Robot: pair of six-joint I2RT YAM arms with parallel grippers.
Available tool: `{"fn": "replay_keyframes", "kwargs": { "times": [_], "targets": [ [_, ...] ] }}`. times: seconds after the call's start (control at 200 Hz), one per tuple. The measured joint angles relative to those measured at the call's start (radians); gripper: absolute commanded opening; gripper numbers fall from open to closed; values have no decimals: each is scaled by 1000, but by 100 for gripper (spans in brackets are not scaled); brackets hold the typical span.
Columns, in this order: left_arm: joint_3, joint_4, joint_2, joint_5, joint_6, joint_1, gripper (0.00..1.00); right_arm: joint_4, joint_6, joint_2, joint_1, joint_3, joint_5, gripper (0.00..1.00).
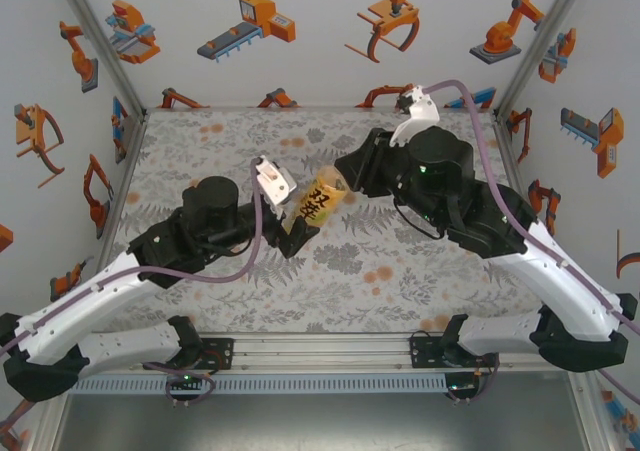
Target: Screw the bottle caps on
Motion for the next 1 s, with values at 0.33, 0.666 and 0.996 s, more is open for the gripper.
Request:
{"fn": "replay_keyframes", "kwargs": {
  "times": [0.33, 0.666, 0.996],
  "targets": [
    [-51, 24, -44, -10, -21, 12, 89, 207, -291, -31, -14, -200, 43, 0],
    [-135, -23, -153, -110, -90, 28, 91, 630, -528, 156, -208, -412, -118, 0],
    [-218, -95, -226, -204, -181, 39, 97, 871, -597, 434, -294, -386, -262, 0]
  ]
}}
